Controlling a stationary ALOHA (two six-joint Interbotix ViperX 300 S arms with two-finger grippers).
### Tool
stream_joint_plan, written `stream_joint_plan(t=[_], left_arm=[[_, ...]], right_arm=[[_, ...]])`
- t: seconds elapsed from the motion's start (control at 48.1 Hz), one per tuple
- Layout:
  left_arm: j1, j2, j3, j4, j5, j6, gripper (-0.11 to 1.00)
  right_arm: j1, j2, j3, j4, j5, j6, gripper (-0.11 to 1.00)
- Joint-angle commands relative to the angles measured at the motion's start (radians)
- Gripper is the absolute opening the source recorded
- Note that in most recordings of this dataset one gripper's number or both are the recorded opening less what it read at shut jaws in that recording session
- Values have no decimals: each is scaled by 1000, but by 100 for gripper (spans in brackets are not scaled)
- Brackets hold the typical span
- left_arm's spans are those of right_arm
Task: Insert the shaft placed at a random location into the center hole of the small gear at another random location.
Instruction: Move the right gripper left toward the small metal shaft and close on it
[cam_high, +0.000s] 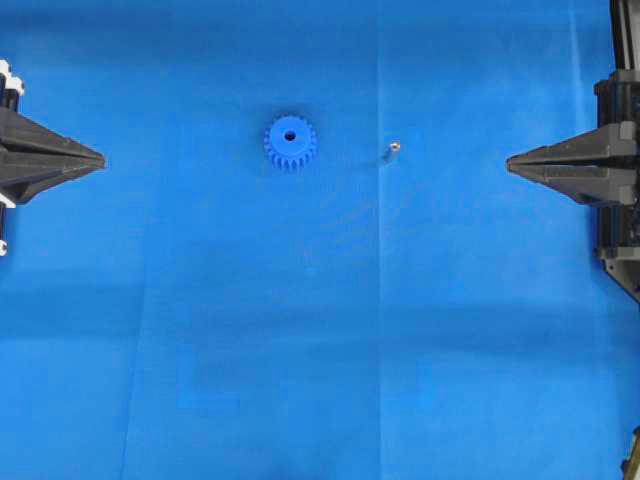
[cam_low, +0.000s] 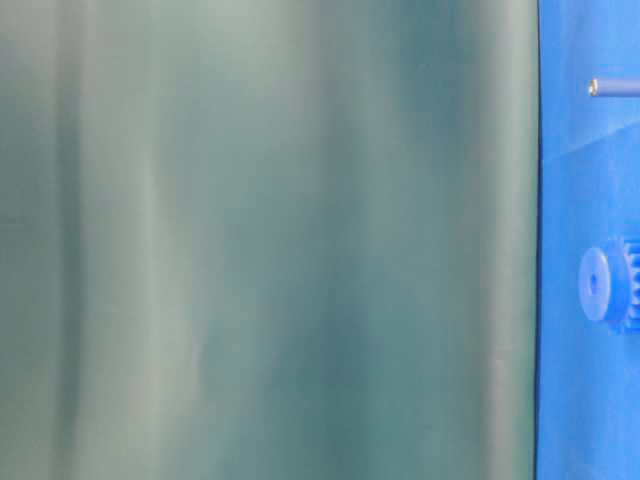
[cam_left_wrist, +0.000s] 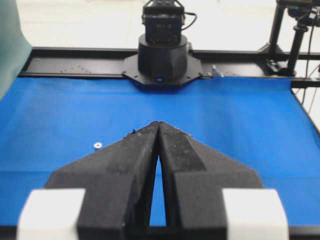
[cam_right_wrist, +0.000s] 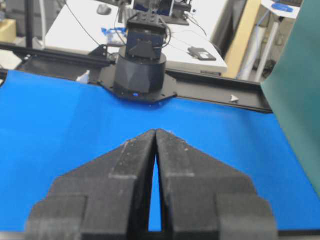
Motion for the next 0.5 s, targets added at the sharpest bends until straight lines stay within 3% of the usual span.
stream_joint_plan(t=[0.0, 0.104, 0.478], left_arm=[[-12, 0, -11, -2, 32, -17, 0], [-11, -8, -12, -2, 43, -26, 0], [-11, -28, -9, 2, 49, -21, 0]], right_arm=[[5, 6, -17, 0, -6, -6, 0], [-3, 23, -26, 0, 2, -6, -5], [-143, 150, -12, 25, -25, 5, -5]])
